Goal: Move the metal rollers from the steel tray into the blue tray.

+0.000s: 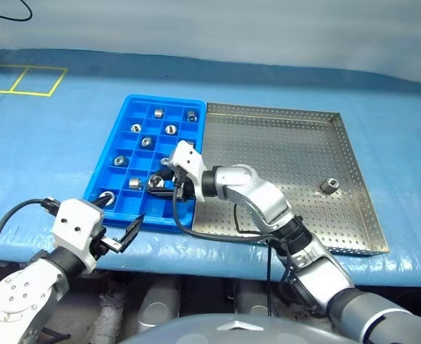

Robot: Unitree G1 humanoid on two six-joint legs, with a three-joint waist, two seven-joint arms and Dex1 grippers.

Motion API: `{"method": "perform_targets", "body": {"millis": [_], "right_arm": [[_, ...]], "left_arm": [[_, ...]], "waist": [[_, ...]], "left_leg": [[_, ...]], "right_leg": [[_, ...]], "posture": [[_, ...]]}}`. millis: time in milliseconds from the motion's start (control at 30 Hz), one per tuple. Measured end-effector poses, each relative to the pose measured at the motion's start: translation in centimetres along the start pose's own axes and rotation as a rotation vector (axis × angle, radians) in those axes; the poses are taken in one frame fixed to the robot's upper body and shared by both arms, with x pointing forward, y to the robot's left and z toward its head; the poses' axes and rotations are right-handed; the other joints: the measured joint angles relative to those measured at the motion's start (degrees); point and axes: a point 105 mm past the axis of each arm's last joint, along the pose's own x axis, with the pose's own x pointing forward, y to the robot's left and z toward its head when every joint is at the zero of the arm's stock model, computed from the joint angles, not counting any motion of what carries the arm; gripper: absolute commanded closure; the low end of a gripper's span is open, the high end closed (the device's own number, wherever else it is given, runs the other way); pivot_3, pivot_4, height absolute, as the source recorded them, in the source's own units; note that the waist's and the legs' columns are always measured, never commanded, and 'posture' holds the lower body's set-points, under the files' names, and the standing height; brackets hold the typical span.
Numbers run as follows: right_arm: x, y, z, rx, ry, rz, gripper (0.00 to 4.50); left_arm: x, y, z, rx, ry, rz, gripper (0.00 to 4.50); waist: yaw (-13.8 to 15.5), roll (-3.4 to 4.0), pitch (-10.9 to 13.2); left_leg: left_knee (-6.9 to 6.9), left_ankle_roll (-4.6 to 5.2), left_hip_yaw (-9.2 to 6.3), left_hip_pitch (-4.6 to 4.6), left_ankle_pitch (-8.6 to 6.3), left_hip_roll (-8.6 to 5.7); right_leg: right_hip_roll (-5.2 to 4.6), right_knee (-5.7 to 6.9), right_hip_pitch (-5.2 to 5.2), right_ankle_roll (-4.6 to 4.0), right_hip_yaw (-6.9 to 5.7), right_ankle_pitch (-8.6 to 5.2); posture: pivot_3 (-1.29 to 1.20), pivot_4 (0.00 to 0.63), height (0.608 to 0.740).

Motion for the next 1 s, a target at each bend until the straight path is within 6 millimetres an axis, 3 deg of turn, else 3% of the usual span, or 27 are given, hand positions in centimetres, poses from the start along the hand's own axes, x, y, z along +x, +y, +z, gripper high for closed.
{"method": "perform_targets", "body": {"millis": [333, 600, 733, 833, 900, 1000], "right_arm": [[1.0, 0.6, -2.5, 0.069, 0.071, 0.034, 2.81], [1.3, 0.8, -2.3, 0.046, 0.062, 0.044, 0.14], [0.6, -0.7, -1.4, 0.056, 0.006, -0.070, 0.14], [-2.2, -4.2, 0.0, 0.038, -0.053, -0.310, 0.14], [-6.1, -7.8, 0.4, 0.021, -0.073, -0.576, 0.14], [-12.8, -10.9, -1.2, 0.054, -0.037, -0.923, 0.14]], "left_arm": [[0.1, -0.1, 0.1, -0.001, -0.004, -0.004, 0.11], [0.3, -0.1, 0.4, 0.005, -0.015, -0.008, 0.11], [1.3, -0.8, 1.4, 0.019, -0.060, -0.059, 0.11], [2.9, -1.9, 2.5, 0.015, -0.121, -0.129, 0.11], [4.5, -2.7, 3.4, 0.002, -0.172, -0.175, 0.11], [6.6, -3.9, 4.3, -0.002, -0.213, -0.244, 0.11]], "waist": [[0.0, 0.00, 0.0], [-0.1, 0.01, 0.0], [0.1, 0.02, 0.0], [0.2, 0.05, 0.0], [0.3, 0.03, 0.0], [-0.1, 0.06, -0.1]], "left_leg": [[-0.04, -0.20, -0.26, -0.01, 0.11, 0.02], [-0.05, -0.24, -0.37, 0.00, 0.13, 0.02], [-0.04, -0.29, -0.47, -0.01, 0.16, -0.02], [-0.01, -0.30, -0.54, 0.02, 0.19, -0.08], [0.00, -0.31, -0.56, 0.03, 0.20, -0.13], [-0.03, -0.52, -0.50, -0.02, 0.32, -0.21]], "right_leg": [[0.04, 0.07, 0.05, -0.13, -0.24, -0.09], [0.03, 0.07, 0.09, 0.08, -0.34, -0.25], [-0.02, 0.09, 0.16, 0.08, -0.43, -0.25], [-0.07, 0.06, 0.27, 0.08, -0.49, -0.22], [-0.12, 0.03, 0.31, -0.02, -0.53, -0.14], [-0.17, 0.03, 0.29, -0.18, -0.56, -0.06]], "posture": [[0.18, 0.150, 0.740], [0.15, 0.150, 0.740], [0.12, 0.150, 0.740], [0.06, 0.150, 0.740], [0.02, 0.150, 0.740], [-0.05, 0.150, 0.740]]}}
